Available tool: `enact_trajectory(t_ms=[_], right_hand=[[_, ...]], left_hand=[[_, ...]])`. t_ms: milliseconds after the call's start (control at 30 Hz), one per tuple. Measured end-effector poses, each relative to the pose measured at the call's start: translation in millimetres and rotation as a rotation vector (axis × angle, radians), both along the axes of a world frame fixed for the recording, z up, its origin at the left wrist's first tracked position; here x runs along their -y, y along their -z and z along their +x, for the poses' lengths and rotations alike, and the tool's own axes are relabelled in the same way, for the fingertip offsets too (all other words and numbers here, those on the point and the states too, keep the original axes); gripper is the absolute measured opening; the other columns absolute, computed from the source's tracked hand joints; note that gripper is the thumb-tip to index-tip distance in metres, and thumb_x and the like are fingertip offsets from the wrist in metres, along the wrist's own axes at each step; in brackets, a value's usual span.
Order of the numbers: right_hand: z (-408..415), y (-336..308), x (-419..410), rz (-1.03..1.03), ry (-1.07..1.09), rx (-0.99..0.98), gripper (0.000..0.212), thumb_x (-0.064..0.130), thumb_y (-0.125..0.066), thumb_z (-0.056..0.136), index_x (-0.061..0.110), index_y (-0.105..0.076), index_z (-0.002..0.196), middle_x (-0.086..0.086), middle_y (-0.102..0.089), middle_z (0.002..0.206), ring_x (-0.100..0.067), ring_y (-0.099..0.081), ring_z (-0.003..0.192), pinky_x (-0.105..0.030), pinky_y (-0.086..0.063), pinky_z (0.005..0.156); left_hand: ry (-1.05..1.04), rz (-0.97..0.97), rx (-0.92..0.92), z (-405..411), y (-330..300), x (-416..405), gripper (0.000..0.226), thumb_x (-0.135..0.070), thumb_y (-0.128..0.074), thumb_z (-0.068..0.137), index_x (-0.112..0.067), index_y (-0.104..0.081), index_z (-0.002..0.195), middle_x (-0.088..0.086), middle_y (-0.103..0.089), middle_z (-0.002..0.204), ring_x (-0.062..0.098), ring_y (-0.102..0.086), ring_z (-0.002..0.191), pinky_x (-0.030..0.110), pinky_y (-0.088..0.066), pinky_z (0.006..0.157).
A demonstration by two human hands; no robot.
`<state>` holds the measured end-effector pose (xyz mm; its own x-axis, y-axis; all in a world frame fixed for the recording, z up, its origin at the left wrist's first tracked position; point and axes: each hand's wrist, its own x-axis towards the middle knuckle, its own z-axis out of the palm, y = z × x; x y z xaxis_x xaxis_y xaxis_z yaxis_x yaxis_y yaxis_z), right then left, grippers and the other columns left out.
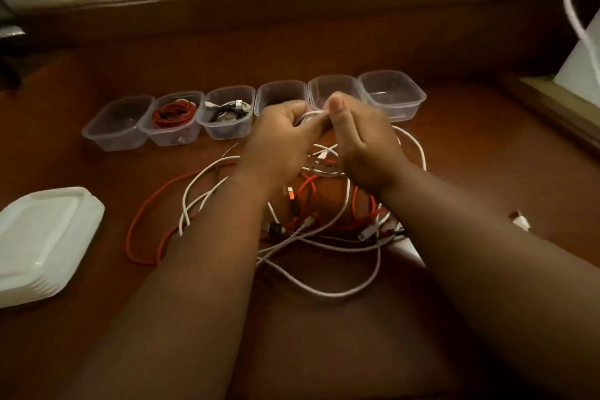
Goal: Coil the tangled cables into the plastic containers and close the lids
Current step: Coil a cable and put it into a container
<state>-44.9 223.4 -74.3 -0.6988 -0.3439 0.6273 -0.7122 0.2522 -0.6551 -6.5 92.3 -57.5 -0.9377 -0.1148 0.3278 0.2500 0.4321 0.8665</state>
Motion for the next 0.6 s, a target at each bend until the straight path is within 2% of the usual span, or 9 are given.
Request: enact_trajectory(t_ms=[67, 133, 233, 333, 400, 467, 533, 600], right_hand=[[-13.7, 14.6, 1.1, 0.053, -0.028, 0.024, 0.028, 0.032, -0.029, 0.105, 0.033, -0.051, 0.087, 0.017, -0.053, 0.079, 0.002, -0.053, 0.075, -0.016, -0.036, 0.065], [-22.8, 21.6, 3.7, 0.11, -0.094, 0.08, 0.022, 0.029, -0.032, 0.106, 0.029, -0.054, 0.101, 0.016, -0.057, 0.09, 0.004, -0.056, 0.084, -0.013, -0.039, 0.071], [-27.8, 21.1, 4.2, 0.179, -0.162, 0.15, 0.022, 0.029, -0.033, 0.106, 0.026, -0.055, 0.111, 0.008, -0.062, 0.101, -0.002, -0.059, 0.094, -0.02, -0.047, 0.078], [-27.6, 22.1, 2.6, 0.222, -0.149, 0.137, 0.028, 0.033, -0.034, 0.105, 0.019, -0.057, 0.109, 0.006, -0.063, 0.095, -0.006, -0.059, 0.086, -0.026, -0.048, 0.073], [-27.1, 24.4, 2.0, 0.198, -0.119, 0.082, 0.029, 0.032, -0.035, 0.104, 0.016, -0.059, 0.101, 0.004, -0.062, 0.087, -0.006, -0.058, 0.079, -0.025, -0.046, 0.067], [-26.4, 25.7, 0.7, 0.141, -0.095, 0.03, 0.022, 0.027, -0.038, 0.104, 0.028, -0.053, 0.089, 0.012, -0.055, 0.076, 0.002, -0.054, 0.071, -0.014, -0.039, 0.06], [-25.3, 24.3, -0.6, 0.086, -0.042, 0.017, 0.026, 0.024, -0.037, 0.105, 0.035, -0.043, 0.082, 0.015, -0.046, 0.068, 0.004, -0.048, 0.062, -0.011, -0.033, 0.055], [-24.9, 23.4, -2.7, 0.029, -0.022, 0.046, 0.027, 0.024, -0.035, 0.106, 0.032, -0.043, 0.082, 0.012, -0.044, 0.065, -0.001, -0.044, 0.058, -0.014, -0.031, 0.051]], left_hand=[[-0.019, 0.131, 0.077, -13.1, 9.5, 2.4, 0.05, -0.048, -0.065, 0.084, 0.002, -0.066, 0.084, 0.028, -0.068, 0.088, 0.041, -0.066, 0.079, 0.057, -0.054, 0.075], [-0.047, 0.253, 0.119, -20.5, 16.9, 3.8, 0.032, -0.035, -0.065, 0.093, -0.005, -0.072, 0.083, 0.02, -0.073, 0.088, 0.028, -0.067, 0.079, 0.048, -0.055, 0.079], [-0.055, 0.378, 0.179, -20.2, 24.2, 7.3, 0.027, -0.032, -0.061, 0.097, -0.009, -0.073, 0.091, 0.015, -0.075, 0.096, 0.027, -0.071, 0.094, 0.046, -0.055, 0.09], [-0.017, 0.464, 0.201, -13.2, 28.0, 2.2, 0.027, -0.035, -0.058, 0.097, -0.014, -0.074, 0.092, 0.008, -0.076, 0.095, 0.024, -0.07, 0.101, 0.046, -0.053, 0.097], [0.016, 0.527, 0.195, -11.4, 28.4, -2.8, 0.029, -0.036, -0.056, 0.098, -0.017, -0.074, 0.086, 0.004, -0.075, 0.087, 0.022, -0.07, 0.094, 0.043, -0.054, 0.092], [0.005, 0.482, 0.144, -10.6, 27.2, -5.2, 0.034, -0.04, -0.055, 0.099, -0.024, -0.074, 0.076, 0.0, -0.069, 0.077, 0.022, -0.065, 0.084, 0.047, -0.053, 0.086], [-0.021, 0.38, 0.009, -9.8, 27.5, -3.2, 0.025, -0.038, -0.053, 0.097, -0.025, -0.071, 0.086, 0.003, -0.063, 0.08, 0.024, -0.059, 0.079, 0.048, -0.052, 0.079], [-0.069, 0.233, -0.182, -7.2, 30.0, 0.9, 0.012, -0.025, -0.051, 0.098, -0.02, -0.062, 0.099, -0.001, -0.058, 0.081, 0.012, -0.055, 0.072, 0.029, -0.049, 0.067]])
